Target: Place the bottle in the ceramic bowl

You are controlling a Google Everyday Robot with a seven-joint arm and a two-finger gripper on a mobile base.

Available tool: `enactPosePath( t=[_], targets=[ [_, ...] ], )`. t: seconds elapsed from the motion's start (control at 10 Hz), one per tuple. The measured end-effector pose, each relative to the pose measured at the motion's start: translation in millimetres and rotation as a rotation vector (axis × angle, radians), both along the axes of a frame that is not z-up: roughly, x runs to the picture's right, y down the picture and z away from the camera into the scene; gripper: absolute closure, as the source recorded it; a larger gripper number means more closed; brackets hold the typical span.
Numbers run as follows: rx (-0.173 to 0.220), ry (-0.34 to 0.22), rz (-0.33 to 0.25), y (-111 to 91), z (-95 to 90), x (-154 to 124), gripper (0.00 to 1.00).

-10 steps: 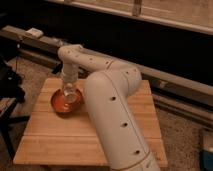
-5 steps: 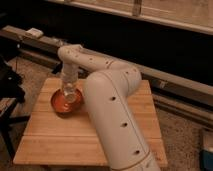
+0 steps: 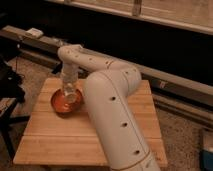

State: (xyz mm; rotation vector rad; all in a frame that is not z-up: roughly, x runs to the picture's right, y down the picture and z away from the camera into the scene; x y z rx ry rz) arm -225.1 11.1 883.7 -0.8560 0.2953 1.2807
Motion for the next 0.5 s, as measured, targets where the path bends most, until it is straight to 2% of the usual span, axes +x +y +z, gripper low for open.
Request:
enactPosePath(
  t=[0.5],
  targets=[
    [0.0, 0.0, 0.0, 0.0, 0.0, 0.0, 0.2]
  ],
)
